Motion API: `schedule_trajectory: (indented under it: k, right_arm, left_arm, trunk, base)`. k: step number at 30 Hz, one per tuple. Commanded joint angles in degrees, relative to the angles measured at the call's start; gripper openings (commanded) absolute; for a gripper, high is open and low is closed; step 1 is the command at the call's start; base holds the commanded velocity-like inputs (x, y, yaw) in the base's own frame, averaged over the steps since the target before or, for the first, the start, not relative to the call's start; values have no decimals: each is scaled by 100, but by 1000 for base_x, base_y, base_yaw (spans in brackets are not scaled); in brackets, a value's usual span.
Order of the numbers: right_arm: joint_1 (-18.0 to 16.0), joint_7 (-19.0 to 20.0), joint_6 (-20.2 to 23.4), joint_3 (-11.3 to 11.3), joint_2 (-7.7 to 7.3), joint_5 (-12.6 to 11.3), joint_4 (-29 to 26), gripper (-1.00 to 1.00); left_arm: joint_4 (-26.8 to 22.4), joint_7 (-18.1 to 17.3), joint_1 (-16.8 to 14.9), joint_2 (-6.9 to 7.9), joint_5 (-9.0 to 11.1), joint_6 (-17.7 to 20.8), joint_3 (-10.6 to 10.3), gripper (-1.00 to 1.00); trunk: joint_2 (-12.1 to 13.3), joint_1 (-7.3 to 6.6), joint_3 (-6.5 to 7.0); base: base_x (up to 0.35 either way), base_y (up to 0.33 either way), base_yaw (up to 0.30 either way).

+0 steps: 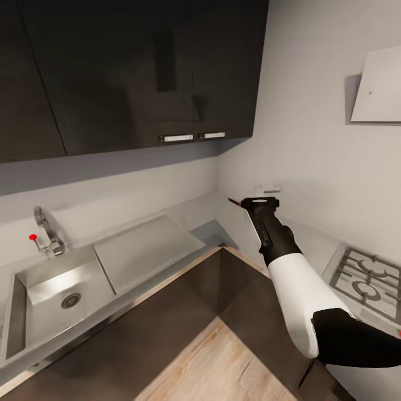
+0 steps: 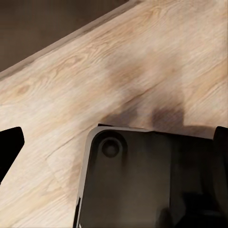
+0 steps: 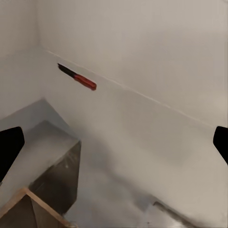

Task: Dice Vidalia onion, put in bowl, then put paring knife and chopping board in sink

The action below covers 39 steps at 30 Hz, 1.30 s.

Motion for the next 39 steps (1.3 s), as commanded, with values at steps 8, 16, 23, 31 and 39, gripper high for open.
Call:
schedule_trajectory:
  k: [8,16,23,31,39]
  right_arm:
    - [-5,0,55,9,0,40,-3,100]
    - [-5,3,52,9,-7,43,12,100]
    - [-5,4,47,9,-8,45,39,100]
    - [-5,4,47,9,-8,44,56,100]
    - [-5,4,47,9,-8,45,92,100]
  left_arm:
    - [2,-54,0,-4,68,9,5,100]
    - [11,-54,0,-3,68,10,3,100]
    - [41,-54,0,-6,60,10,5,100]
    - [44,-54,0,-4,61,10,7,100]
    - [45,-54,0,-1,63,10,7,100]
  trunk:
    - [-12,7,-12]
    - [-12,7,-12]
    - [-12,7,-12]
    - [-12,7,-12]
    - [-12,7,-12]
  base:
    - [294,-98,0]
    - [247,-214,0]
    - [239,-225,0]
    - [240,-217,0]
    - [251,-135,0]
